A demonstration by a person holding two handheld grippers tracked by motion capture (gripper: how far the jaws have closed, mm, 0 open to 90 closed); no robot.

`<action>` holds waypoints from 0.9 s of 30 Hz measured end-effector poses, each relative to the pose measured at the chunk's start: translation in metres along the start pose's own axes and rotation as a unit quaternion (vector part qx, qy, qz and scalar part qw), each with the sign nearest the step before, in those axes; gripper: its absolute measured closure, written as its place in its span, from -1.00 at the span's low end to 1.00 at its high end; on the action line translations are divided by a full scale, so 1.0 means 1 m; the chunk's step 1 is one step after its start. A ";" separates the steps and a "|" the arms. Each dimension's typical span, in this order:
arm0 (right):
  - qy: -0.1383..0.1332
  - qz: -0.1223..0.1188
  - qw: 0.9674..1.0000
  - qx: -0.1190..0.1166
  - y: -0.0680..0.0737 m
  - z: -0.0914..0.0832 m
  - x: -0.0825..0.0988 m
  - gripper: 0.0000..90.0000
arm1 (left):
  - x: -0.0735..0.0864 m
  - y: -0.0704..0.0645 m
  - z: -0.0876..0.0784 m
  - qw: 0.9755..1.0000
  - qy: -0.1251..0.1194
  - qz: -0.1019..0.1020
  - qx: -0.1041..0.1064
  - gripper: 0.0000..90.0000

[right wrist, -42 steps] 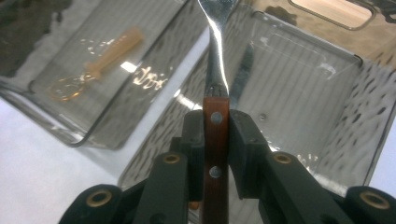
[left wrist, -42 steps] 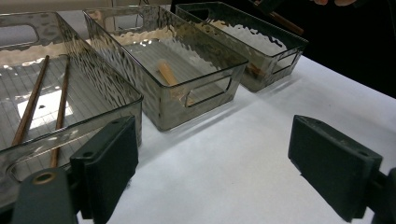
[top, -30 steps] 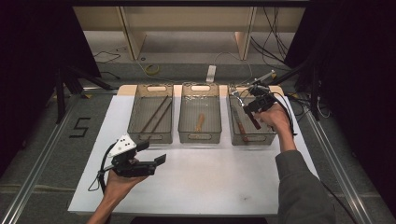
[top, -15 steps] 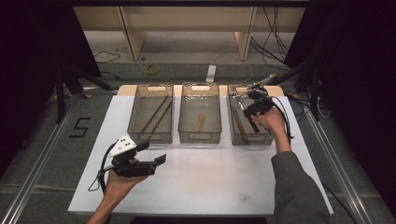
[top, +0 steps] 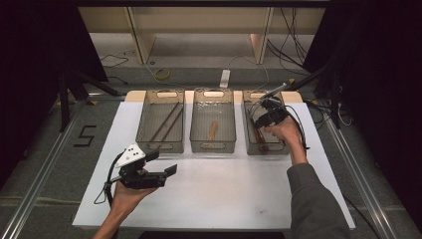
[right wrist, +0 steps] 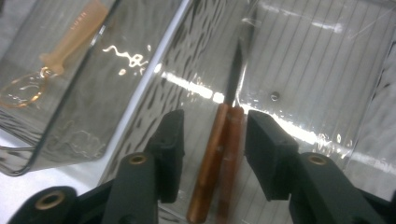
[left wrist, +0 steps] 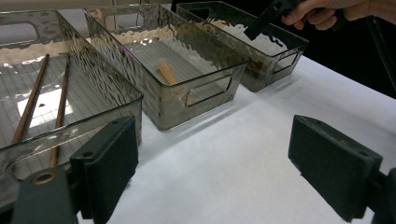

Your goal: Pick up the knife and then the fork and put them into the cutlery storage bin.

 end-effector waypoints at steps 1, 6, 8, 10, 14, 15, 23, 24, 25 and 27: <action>-0.002 0.001 1.000 -0.002 0.001 -0.002 0.000 0.26 | 0.000 0.000 0.000 1.000 0.000 0.000 0.000 -0.66; -0.012 -0.007 1.000 -0.008 0.004 -0.008 0.001 0.17 | 0.000 0.000 0.000 1.000 -0.001 -0.001 0.000 -0.66; -0.020 -0.010 1.000 -0.008 0.006 -0.011 0.002 0.13 | -0.001 0.000 0.000 1.000 -0.003 -0.003 0.000 -0.66; -0.034 -0.013 0.999 -0.012 0.008 -0.014 0.002 0.10 | 0.000 0.000 0.000 1.000 -0.003 -0.004 0.000 -0.66; -0.063 -0.016 0.997 -0.027 0.015 -0.024 0.004 0.02 | 0.000 0.000 0.000 1.000 -0.002 -0.003 0.000 -0.66; -0.069 -0.018 0.997 -0.031 0.017 -0.027 0.005 -0.02 | 0.000 0.000 0.000 1.000 -0.002 -0.003 0.000 -0.66; -0.114 -0.045 0.991 -0.048 0.039 -0.045 0.022 -0.15 | 0.000 0.000 0.000 1.000 -0.003 -0.006 0.002 -0.66; -0.117 -0.049 0.991 -0.049 0.040 -0.046 0.025 -0.17 | 0.000 0.000 0.000 1.000 -0.004 -0.006 0.002 -0.66; -0.119 -0.053 0.990 -0.050 0.042 -0.047 0.028 -0.17 | 0.000 0.000 0.000 1.000 -0.003 -0.006 0.002 -0.66; -0.128 -0.056 0.989 -0.052 0.045 -0.049 0.033 -0.18 | 0.000 0.000 0.001 1.000 -0.003 -0.008 0.002 -0.66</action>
Point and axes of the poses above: each handheld gripper's, and its own axes: z roughly forward along the jaws, x roughly out of its underside, y roughly to its left, the point moved 8 cm from there along z, roughly forward along the jaws, and after that the axes turned 6 degrees about y, right-handed, at the moved point
